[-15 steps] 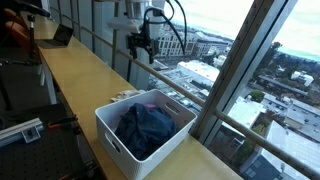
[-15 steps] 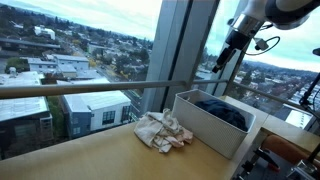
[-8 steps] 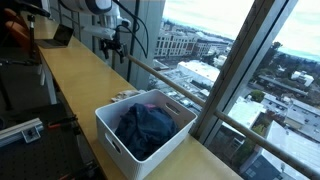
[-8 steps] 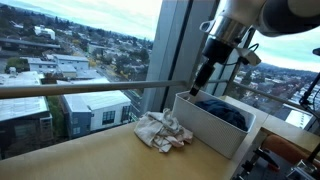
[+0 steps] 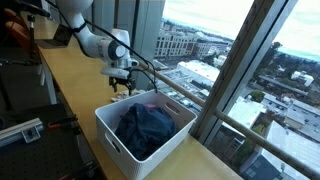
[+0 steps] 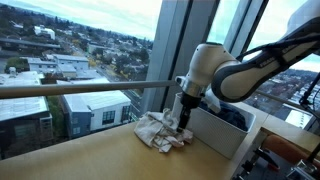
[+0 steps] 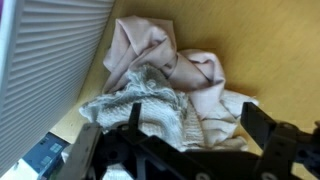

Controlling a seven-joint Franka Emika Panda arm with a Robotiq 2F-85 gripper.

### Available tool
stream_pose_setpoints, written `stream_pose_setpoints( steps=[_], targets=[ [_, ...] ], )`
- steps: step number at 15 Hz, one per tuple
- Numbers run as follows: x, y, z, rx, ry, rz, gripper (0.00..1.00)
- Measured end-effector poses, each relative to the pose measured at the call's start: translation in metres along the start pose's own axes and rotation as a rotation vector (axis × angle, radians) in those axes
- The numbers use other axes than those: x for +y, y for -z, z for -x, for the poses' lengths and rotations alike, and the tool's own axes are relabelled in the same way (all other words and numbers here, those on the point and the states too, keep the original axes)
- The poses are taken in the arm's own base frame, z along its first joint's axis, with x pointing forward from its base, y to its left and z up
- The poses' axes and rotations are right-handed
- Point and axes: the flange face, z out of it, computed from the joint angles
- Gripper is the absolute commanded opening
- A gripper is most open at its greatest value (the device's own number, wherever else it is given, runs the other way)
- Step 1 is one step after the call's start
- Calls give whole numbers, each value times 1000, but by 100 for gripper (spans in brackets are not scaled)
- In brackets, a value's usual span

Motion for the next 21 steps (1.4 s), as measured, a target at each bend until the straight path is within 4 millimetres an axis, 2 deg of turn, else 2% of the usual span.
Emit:
stream_pose_setpoints(
  steps=[4, 10, 11, 12, 15, 21],
  targets=[
    [16, -42, -16, -16, -7, -1, 100],
    [14, -91, -24, -53, -29, -34, 100],
    [11, -96, -24, -60, -33, -44, 91],
    [6, -100, -24, -68, -37, -57, 72],
    [-15, -107, -22, -105, -31, -97, 50],
    [-43, -98, -24, -142, -13, -143, 7]
  ],
)
